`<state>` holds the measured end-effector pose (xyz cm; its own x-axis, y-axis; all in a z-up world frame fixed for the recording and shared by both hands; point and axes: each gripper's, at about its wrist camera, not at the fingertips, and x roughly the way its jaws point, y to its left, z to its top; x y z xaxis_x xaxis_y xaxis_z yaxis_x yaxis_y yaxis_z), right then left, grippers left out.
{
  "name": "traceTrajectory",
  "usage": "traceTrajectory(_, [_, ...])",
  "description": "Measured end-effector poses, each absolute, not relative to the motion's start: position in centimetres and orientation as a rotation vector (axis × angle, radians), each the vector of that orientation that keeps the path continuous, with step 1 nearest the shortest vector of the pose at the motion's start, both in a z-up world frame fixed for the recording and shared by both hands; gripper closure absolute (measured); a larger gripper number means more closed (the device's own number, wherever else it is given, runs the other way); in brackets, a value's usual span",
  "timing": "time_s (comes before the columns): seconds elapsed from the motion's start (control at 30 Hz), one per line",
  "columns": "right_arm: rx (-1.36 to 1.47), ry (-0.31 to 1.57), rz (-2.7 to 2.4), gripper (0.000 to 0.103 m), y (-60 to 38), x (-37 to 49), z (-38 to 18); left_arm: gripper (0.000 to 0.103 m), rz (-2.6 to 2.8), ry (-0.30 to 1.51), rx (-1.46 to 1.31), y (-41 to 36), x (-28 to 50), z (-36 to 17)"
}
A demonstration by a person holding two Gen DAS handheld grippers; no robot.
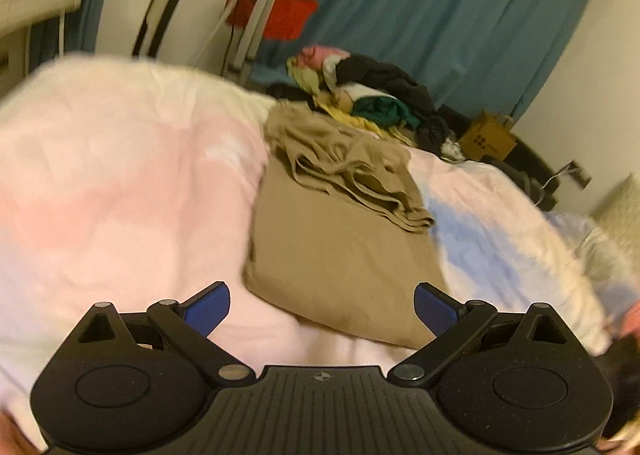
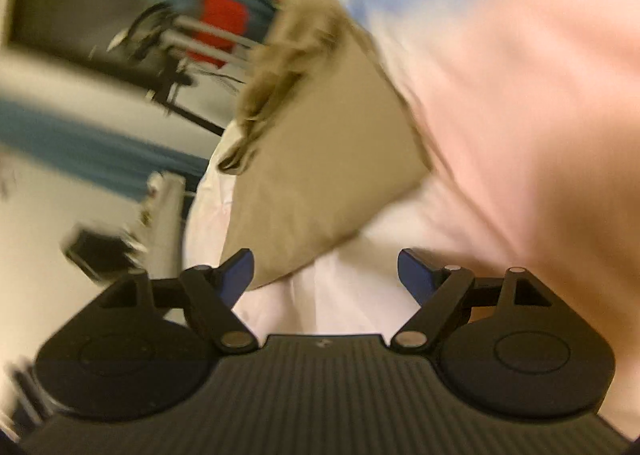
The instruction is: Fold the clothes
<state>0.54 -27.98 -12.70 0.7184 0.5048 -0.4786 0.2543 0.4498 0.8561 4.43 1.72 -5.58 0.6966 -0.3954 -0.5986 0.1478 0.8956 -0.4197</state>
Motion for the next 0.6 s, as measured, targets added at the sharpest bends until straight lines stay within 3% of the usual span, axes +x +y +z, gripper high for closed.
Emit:
traceTrajectory(0.13, [1.267,0.756,0.139,0.023,-28.7,1.2,-14.8,0.004,-0.341,0.812,-0.463,2.0,5.3,-6.9])
traceTrajectory(0.23, [1.303,0.708,0.1,0.029,-28.7,1.7,-15.3,0.004,-0.37,0.837,-0.525,2.1,5.7,-7.7])
traceTrajectory(0.3, [1.327,0.681,0.065,0.038,-28.9,2.1,-15.7,0.004,-0.394,0.84,-0.555,2.0,6.0,-8.2])
traceTrajectory(0.4, [1.35,0.673,0.022,0.061,-29.5,2.5,-16.2,0.004,-0.429,0.843,-0.601,1.9,6.3,-8.8])
traceTrajectory(0.47, [1.342,0.687,-0.005,0.086,-30.2,2.8,-16.5,0.004,-0.452,0.845,-0.632,1.8,6.5,-9.3])
traceTrajectory(0.6, [1.287,0.682,0.012,0.091,-30.0,2.6,-15.6,0.004,-0.535,0.853,-0.711,1.6,7.0,-9.9])
